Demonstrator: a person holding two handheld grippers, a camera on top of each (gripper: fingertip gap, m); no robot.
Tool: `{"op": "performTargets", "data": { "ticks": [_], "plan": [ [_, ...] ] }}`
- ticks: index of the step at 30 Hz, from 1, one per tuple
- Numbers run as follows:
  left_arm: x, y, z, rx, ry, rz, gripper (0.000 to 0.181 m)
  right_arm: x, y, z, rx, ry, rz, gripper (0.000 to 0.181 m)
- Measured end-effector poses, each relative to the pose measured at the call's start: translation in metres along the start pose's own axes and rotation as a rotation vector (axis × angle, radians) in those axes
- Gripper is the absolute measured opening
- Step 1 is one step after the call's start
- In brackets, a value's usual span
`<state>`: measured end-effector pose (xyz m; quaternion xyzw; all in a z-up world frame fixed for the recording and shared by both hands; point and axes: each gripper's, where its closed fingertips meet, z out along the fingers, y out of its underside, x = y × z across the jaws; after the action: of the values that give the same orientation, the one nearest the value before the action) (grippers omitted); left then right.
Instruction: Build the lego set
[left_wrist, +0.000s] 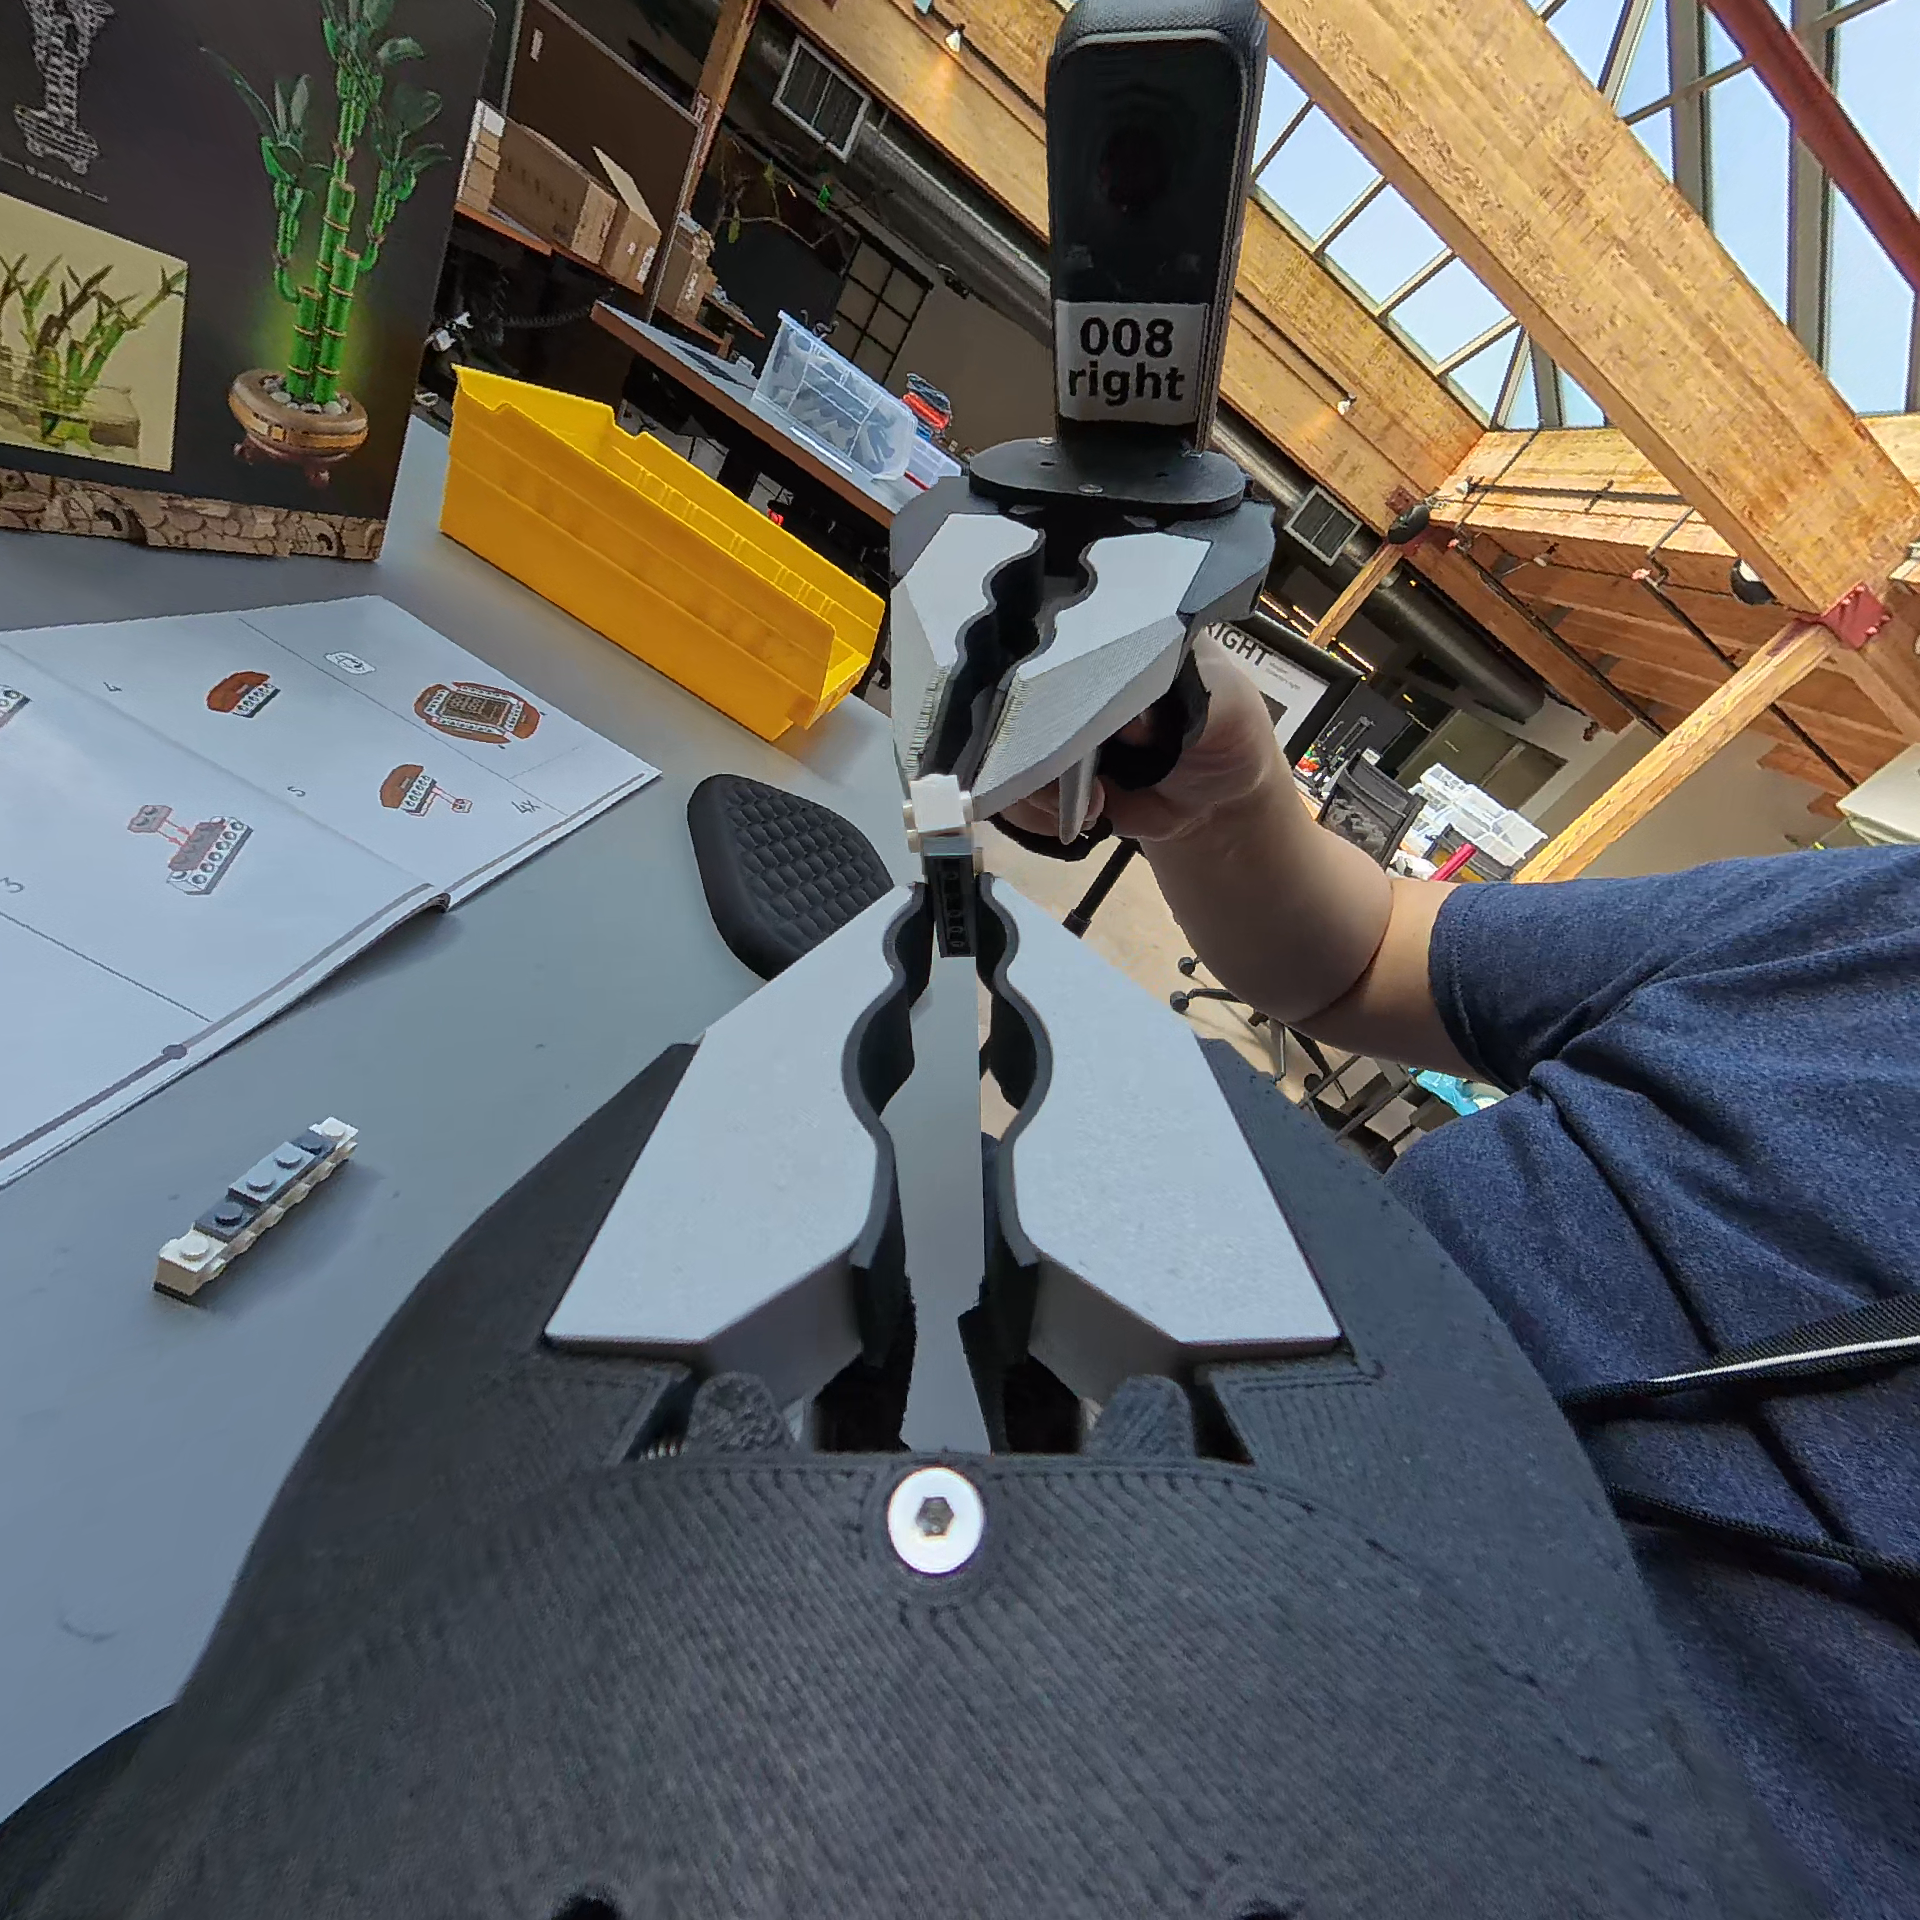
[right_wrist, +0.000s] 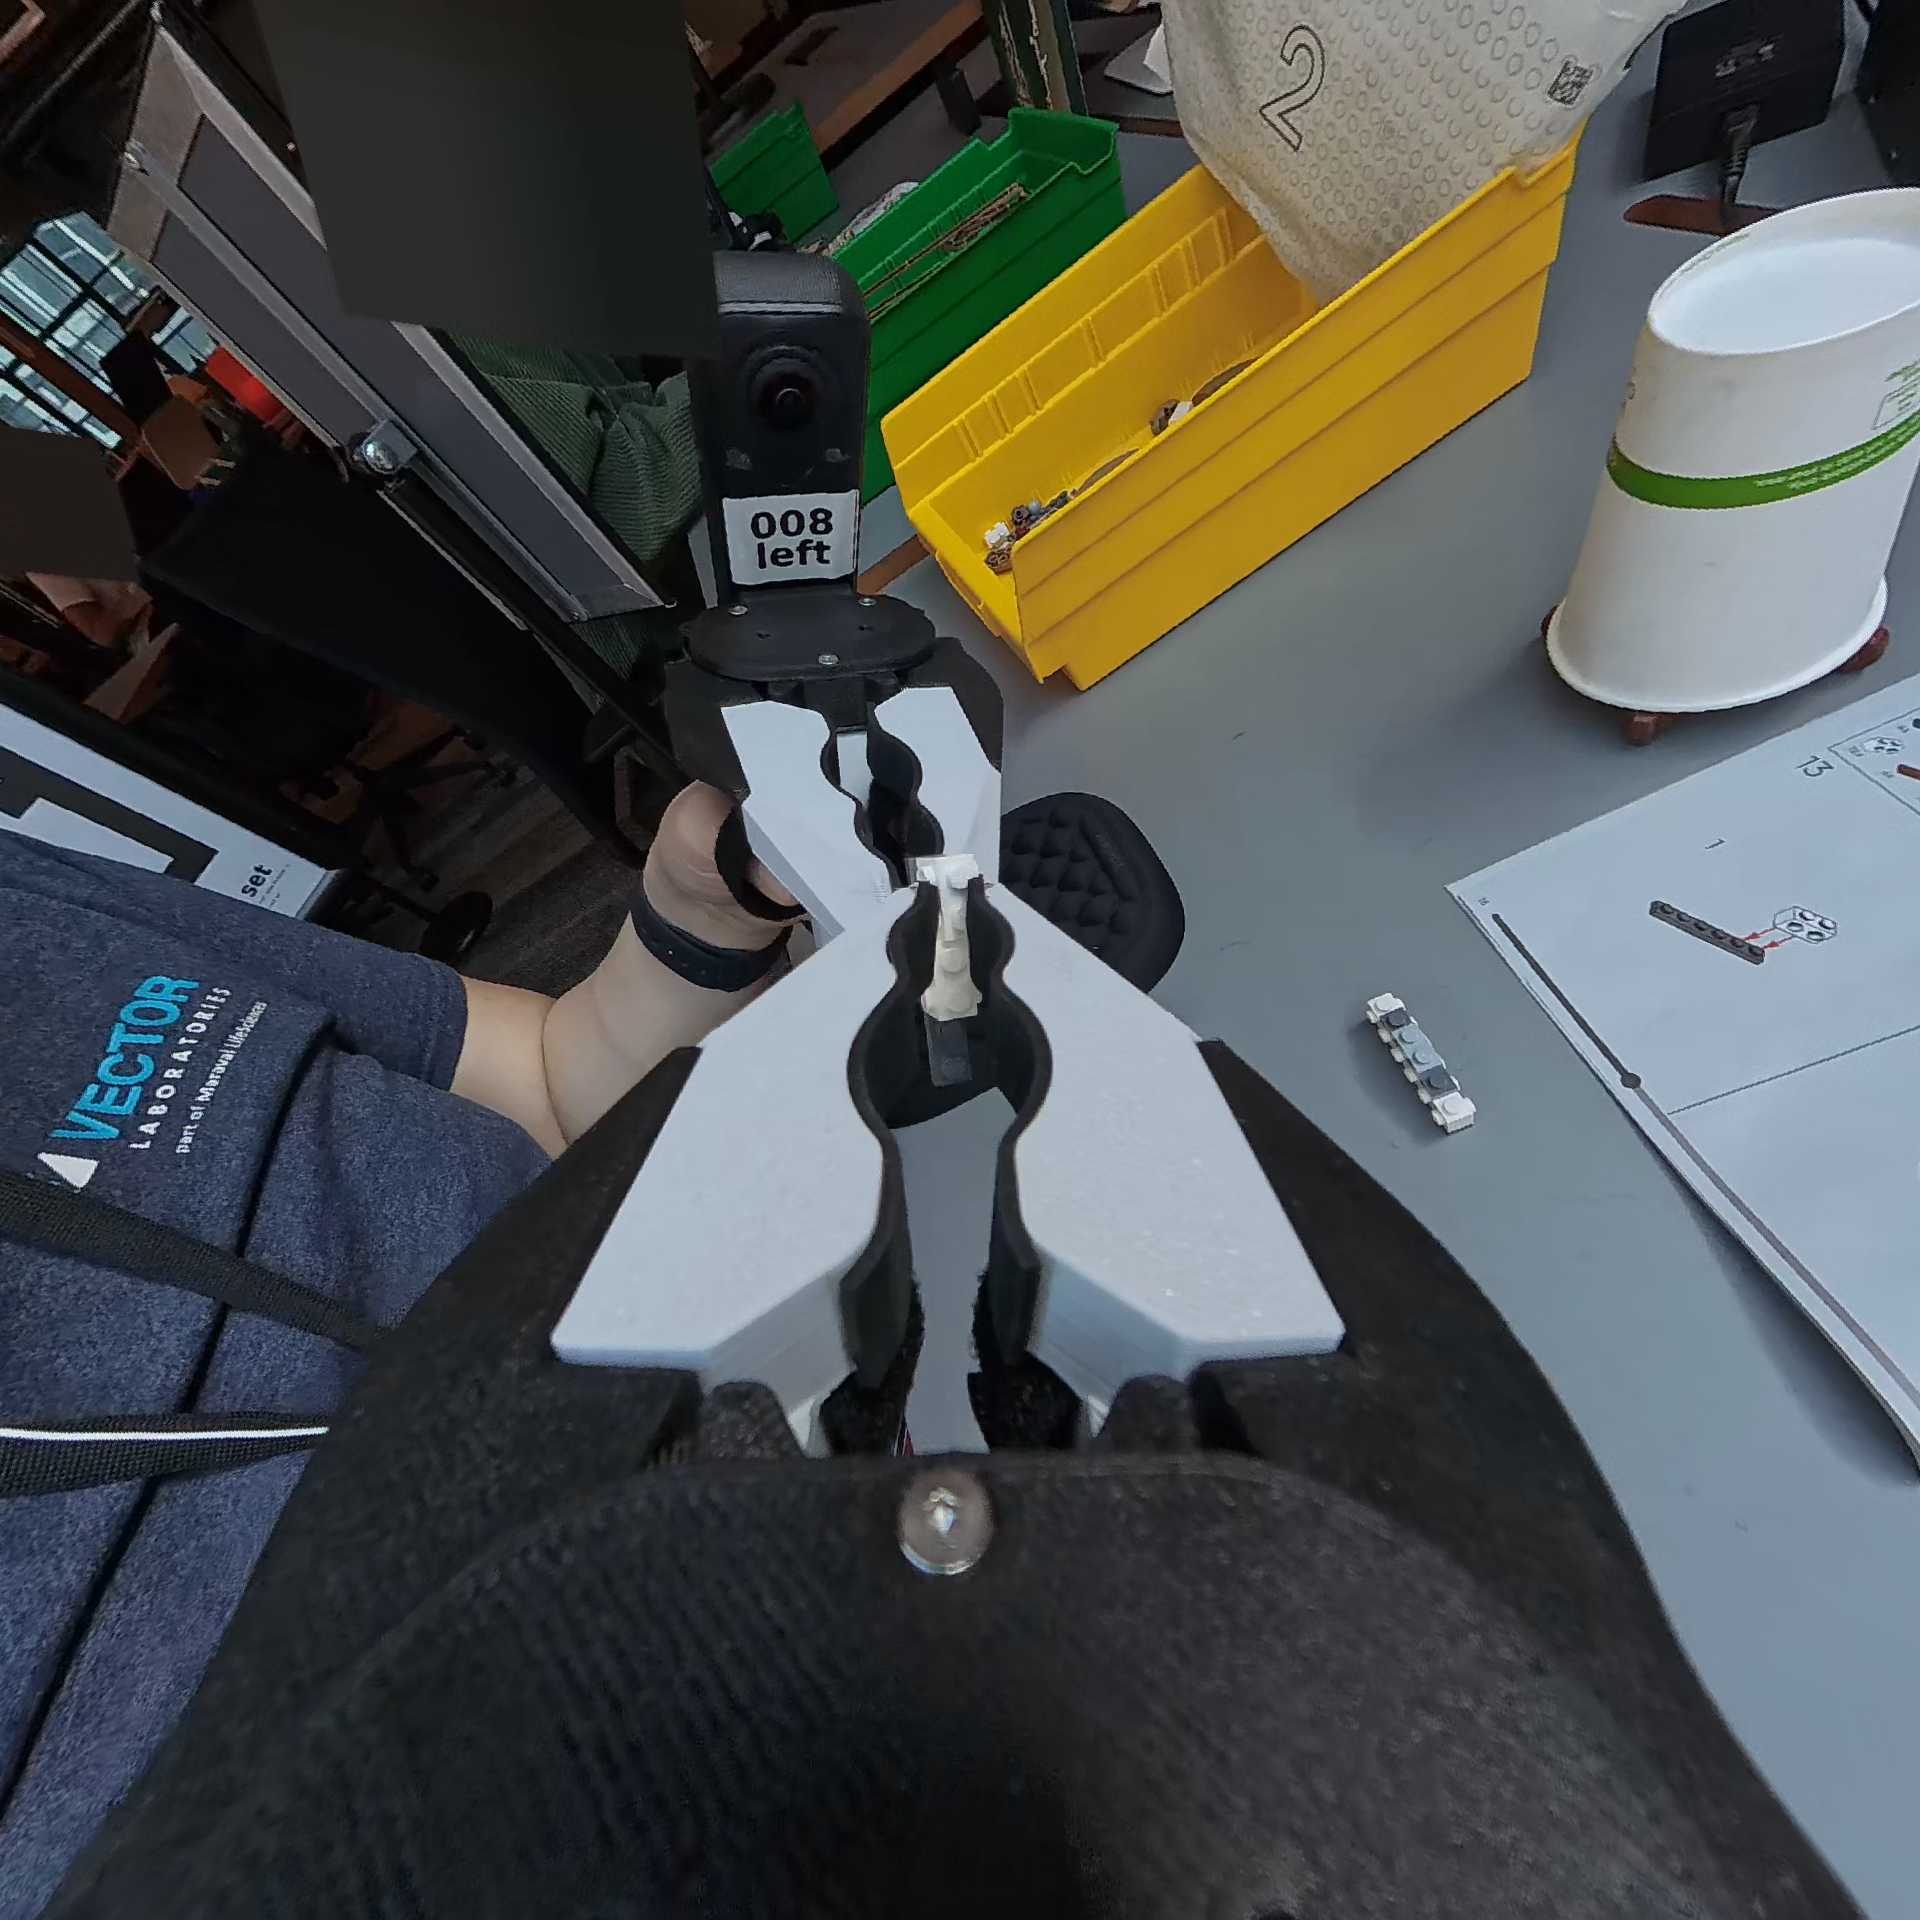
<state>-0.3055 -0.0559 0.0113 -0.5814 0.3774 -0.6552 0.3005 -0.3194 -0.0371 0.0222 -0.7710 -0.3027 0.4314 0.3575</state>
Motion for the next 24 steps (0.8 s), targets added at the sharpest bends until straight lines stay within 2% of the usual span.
{"op": "performTargets", "data": {
  "ticks": [18,24],
  "plan": [
    [-0.006,0.011,0.001,-0.099,-0.099,0.069,0.005,-0.002,0.010,0.003,-0.100,0.243,-0.317,0.004],
    [-0.006,0.013,0.003,-0.113,-0.116,0.103,0.005,-0.002,0.011,0.001,-0.139,0.268,-0.380,0.005]
  ]
}}
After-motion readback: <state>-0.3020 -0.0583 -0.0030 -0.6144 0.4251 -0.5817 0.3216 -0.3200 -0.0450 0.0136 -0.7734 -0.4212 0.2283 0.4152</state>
